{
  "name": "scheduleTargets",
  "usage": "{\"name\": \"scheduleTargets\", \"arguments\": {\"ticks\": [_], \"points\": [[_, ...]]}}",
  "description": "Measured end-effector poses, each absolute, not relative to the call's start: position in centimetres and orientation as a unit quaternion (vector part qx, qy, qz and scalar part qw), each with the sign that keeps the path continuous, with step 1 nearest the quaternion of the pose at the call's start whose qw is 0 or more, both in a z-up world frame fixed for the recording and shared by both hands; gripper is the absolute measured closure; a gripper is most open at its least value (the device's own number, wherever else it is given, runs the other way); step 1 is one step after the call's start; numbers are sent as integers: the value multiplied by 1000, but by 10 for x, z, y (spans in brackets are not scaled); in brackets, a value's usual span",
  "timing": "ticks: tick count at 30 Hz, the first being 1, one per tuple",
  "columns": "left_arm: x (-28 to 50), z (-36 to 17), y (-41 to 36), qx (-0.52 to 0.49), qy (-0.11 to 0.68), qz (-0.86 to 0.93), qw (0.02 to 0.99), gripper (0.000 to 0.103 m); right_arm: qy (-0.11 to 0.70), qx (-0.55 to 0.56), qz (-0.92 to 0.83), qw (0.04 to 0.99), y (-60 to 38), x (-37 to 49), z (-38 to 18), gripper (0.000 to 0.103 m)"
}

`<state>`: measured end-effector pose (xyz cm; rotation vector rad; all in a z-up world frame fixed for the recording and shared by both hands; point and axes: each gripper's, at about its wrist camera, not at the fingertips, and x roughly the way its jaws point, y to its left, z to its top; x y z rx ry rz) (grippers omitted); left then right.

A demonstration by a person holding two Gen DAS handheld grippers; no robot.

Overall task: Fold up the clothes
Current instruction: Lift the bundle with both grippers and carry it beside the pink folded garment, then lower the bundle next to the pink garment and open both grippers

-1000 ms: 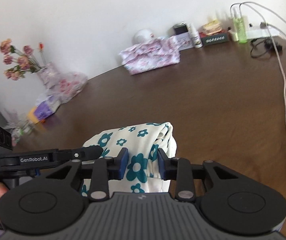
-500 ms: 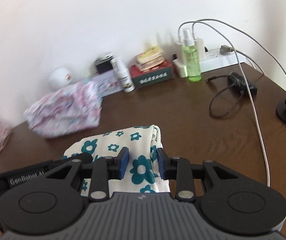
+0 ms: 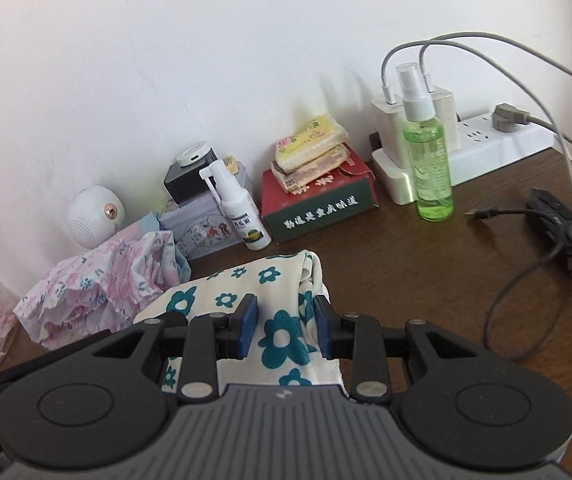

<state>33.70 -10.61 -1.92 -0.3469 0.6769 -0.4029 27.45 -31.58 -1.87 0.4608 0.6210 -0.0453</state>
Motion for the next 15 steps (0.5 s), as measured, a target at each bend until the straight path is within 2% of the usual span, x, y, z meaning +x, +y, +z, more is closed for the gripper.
{"name": "scheduleTargets", "arguments": {"ticks": [15], "points": [[369, -23, -108, -172, 313, -159, 921, 73, 280, 243, -5, 929, -323, 316, -28, 73]]}}
